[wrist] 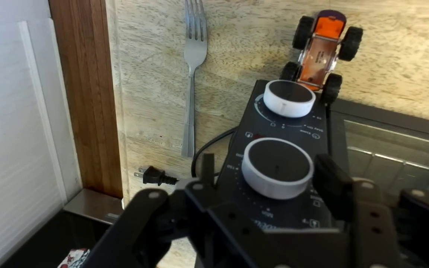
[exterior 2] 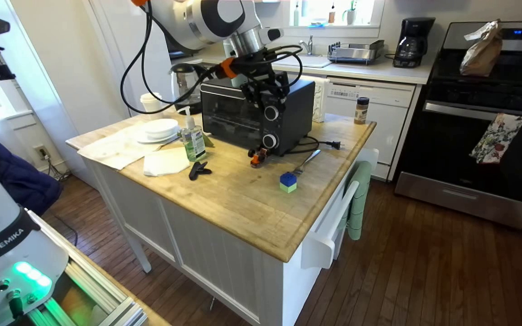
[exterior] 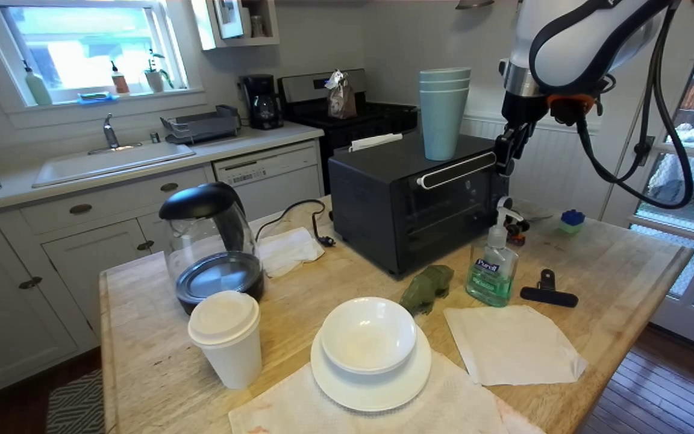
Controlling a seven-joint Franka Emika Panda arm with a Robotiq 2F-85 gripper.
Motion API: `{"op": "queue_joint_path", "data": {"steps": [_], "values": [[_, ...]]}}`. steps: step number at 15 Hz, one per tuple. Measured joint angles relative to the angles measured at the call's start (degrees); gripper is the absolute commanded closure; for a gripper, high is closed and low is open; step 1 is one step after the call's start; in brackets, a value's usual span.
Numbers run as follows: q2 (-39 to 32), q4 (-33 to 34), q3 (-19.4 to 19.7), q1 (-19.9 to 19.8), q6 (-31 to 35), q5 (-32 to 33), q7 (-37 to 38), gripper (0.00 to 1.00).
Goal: Turn the upper knob to the right on the oven
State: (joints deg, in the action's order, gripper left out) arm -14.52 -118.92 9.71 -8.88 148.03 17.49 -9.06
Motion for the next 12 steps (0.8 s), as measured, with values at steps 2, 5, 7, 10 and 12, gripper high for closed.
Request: {"op": "queue_joint_path", "data": {"steps": [2, 5, 7, 10, 12], "values": [[-0.13, 0.0, 0.0, 0.0, -0.17, -0.25, 0.0, 0.31], [-0.3, 0.0, -0.07, 0.13, -0.85, -0.26, 0.19, 0.32], [-0.32, 0.11, -0.1, 0.18, -1.6, -0.26, 0.67, 0.39], [-0.35, 0.48, -0.21, 0.25, -2.68, -0.26, 1.09, 0.72], [-0.39, 0.64, -0.26, 0.31, -2.92, -0.26, 1.64, 0.78]]}}
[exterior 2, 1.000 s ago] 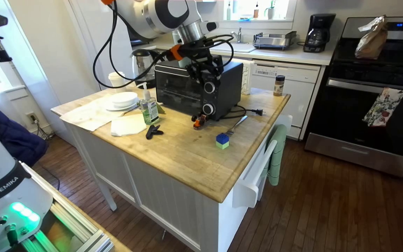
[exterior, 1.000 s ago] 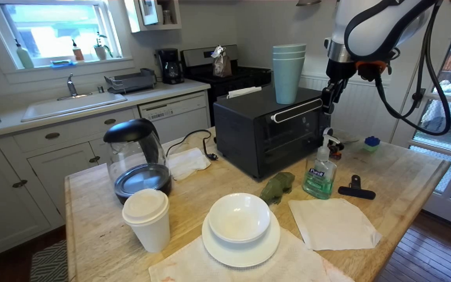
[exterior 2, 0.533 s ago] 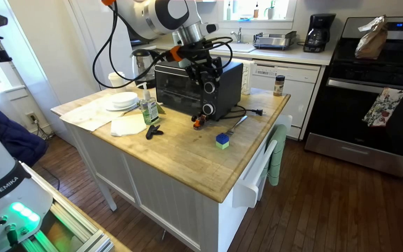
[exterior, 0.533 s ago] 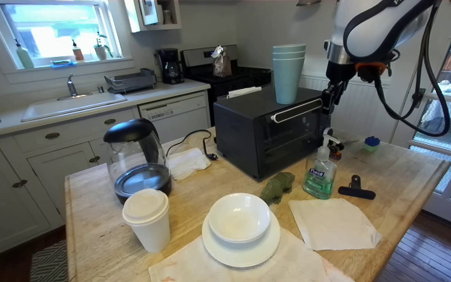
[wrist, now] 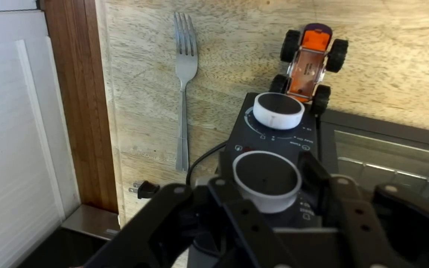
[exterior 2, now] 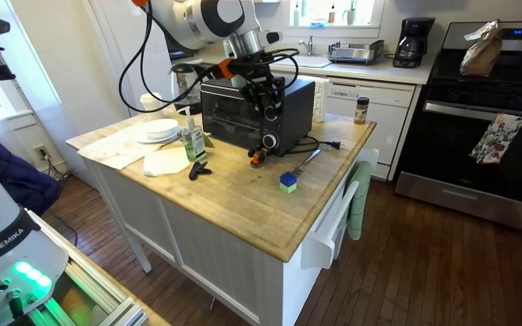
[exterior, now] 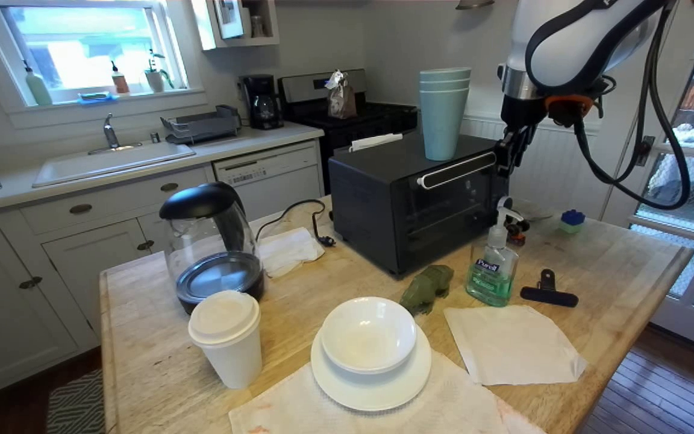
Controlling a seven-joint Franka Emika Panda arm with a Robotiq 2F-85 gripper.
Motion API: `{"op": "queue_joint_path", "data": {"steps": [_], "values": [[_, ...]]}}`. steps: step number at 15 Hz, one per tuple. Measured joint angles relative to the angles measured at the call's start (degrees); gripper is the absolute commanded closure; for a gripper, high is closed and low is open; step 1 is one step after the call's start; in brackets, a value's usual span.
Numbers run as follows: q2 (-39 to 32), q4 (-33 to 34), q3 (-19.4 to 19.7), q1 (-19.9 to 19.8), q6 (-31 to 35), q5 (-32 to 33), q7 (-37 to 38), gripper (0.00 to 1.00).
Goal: Turn the upper knob to the right on the oven
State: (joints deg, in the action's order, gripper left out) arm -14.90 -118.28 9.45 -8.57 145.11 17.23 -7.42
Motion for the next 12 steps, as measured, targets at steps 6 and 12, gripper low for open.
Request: {"op": "queue_joint_path", "data": {"steps": [6, 12], "values": [[-0.04, 0.06, -0.01, -0.12, -0.05, -1.26, 0.57, 0.78], [-0.04, 0.27, -0.53, -1.88, -0.06, -11.29, -3.04, 0.78]]}}
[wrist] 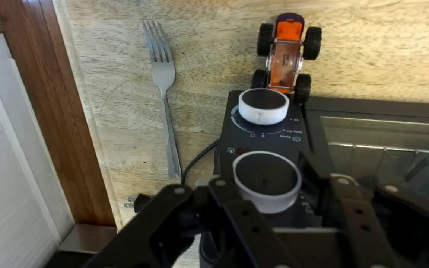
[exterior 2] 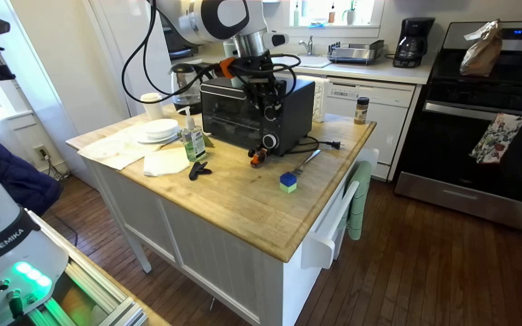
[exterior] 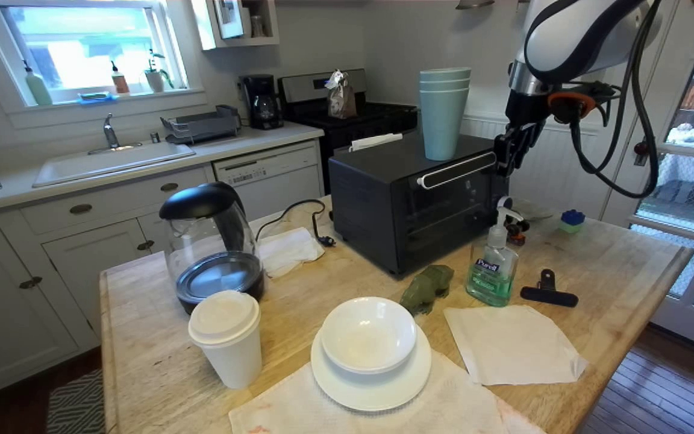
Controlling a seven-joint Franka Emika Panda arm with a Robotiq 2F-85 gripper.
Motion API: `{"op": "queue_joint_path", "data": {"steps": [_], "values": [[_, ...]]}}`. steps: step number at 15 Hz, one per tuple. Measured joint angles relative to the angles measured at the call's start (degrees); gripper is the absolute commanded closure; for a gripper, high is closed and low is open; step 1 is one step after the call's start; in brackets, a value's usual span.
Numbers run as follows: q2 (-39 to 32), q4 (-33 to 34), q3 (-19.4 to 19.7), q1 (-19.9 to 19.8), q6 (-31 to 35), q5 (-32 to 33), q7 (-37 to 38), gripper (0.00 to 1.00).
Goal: Turn the upper knob to the right on the oven
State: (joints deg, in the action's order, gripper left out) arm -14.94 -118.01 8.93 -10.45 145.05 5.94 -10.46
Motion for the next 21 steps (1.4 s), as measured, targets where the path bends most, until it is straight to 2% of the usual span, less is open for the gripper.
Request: {"op": "queue_joint_path", "data": {"steps": [11, 21], "values": [[-0.34, 0.93, -1.8, -4.17, -1.81, -16.7, -8.87, 0.78], [-1.45, 3.04, -2.26, -6.79, -5.99, -27.71, -12.62, 0.78]]}}
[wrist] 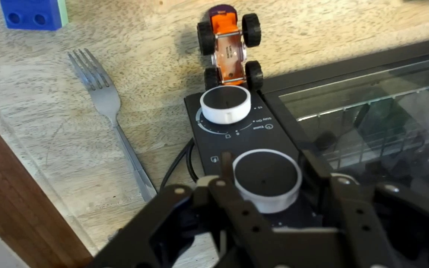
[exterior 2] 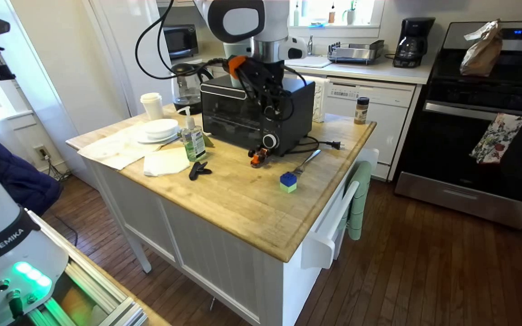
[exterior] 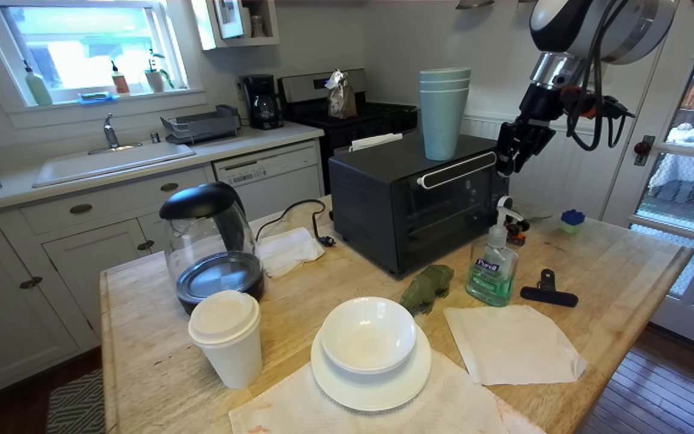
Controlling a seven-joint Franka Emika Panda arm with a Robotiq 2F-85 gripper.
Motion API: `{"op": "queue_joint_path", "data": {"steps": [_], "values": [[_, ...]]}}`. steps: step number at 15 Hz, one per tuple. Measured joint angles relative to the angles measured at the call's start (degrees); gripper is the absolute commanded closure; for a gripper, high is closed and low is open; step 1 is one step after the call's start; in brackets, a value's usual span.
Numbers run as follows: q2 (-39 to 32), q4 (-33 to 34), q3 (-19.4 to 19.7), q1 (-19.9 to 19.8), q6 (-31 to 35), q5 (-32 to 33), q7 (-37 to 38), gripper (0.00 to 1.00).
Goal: Turn the upper knob to the right on the oven
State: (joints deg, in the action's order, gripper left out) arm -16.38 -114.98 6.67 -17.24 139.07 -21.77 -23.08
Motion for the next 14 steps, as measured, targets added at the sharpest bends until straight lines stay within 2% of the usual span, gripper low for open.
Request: {"op": "queue_joint_path", "data": {"steps": [14], "values": [[-0.93, 1.23, 0.05, -1.54, -2.68, -7.06, 0.26, 0.78]]}}
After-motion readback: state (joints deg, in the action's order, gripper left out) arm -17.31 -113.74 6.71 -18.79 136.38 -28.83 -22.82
